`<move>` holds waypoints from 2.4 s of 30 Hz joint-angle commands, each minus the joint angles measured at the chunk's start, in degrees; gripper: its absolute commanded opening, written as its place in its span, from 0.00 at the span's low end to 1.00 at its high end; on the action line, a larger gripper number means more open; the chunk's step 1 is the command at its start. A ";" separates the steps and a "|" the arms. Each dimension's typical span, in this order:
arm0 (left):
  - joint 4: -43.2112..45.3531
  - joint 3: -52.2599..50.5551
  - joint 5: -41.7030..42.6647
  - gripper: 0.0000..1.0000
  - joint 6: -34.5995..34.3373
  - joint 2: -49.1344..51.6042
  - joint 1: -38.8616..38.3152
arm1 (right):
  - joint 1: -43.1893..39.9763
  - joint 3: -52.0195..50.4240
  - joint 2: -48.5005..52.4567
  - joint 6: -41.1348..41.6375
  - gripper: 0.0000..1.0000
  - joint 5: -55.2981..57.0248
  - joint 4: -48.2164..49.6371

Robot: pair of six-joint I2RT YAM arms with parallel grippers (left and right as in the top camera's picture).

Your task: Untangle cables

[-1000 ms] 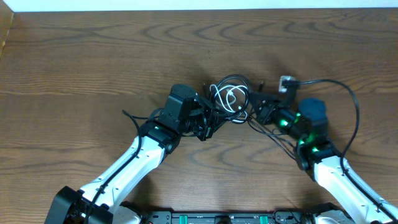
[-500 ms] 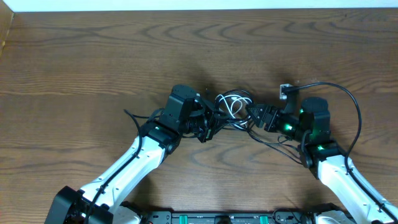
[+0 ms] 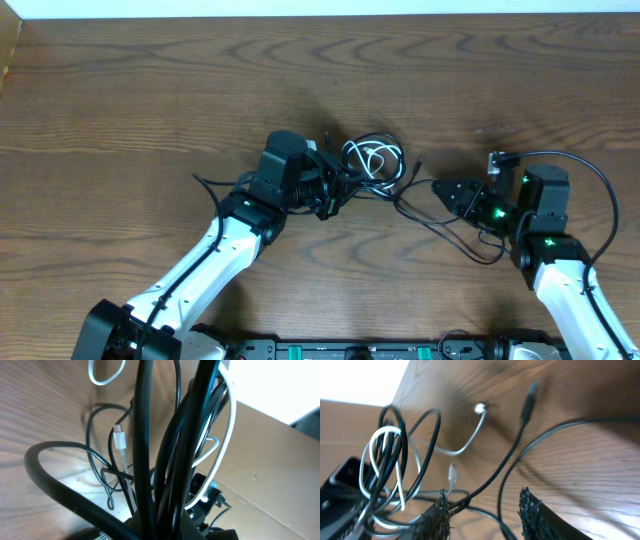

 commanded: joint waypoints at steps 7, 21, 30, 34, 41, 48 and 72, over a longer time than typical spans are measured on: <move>0.85 0.70 6.54 0.08 0.04 -0.26 0.20 | 5.62 -0.87 0.98 -7.56 0.45 -0.87 10.82; 0.90 0.70 9.49 0.08 -0.15 -0.26 0.15 | 7.89 -0.87 1.01 -12.83 0.42 1.22 14.34; 1.51 0.70 11.28 0.08 -1.01 -0.26 0.15 | 11.61 -0.87 1.07 -12.79 0.38 7.13 14.21; 3.45 0.70 12.85 0.08 -1.07 -0.26 0.15 | 12.94 -0.87 1.07 -12.81 0.38 9.68 14.14; 10.16 0.70 15.52 0.08 -2.97 -0.26 0.15 | 13.22 -0.87 2.54 -12.59 0.38 18.10 14.01; 10.10 0.70 12.41 0.08 1.88 -0.26 0.22 | 8.90 -0.85 2.12 -6.56 0.40 16.61 13.99; 12.44 0.70 14.23 0.08 2.21 -0.26 0.20 | 2.86 -0.85 4.02 -6.08 0.47 -8.41 17.99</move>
